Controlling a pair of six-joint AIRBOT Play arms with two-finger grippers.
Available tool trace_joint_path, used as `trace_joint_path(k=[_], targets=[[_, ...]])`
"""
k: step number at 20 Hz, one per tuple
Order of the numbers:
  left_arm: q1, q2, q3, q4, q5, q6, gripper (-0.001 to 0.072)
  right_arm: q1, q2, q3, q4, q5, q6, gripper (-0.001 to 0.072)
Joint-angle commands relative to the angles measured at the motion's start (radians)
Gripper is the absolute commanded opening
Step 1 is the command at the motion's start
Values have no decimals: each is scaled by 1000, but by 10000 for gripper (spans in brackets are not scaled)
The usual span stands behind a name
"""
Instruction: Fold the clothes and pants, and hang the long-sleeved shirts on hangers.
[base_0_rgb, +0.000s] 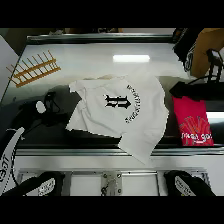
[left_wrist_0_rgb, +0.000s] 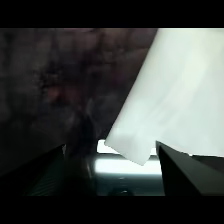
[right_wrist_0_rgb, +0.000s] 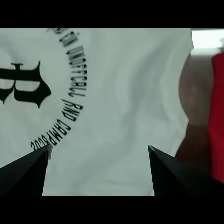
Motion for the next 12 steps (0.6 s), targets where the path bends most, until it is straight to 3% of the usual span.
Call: trace_joint_path(k=[1,4,10,11,12], targets=[[106,-54,-41,-245,21,104,615,-92,72,-231,10,30,5,659],[156,-106,-41,-402,13,184,615,-144,81,-348,70,29,3,659],[115,-124,-41,-419,6,187,611,-214,80,-507,93,29,3,659],[108,-123,-41,-419,4,187,391,-238,77,-537,91,28,21,659],[106,-123,-41,-419,-1,187,37,-262,74,-567,91,24,35,659]])
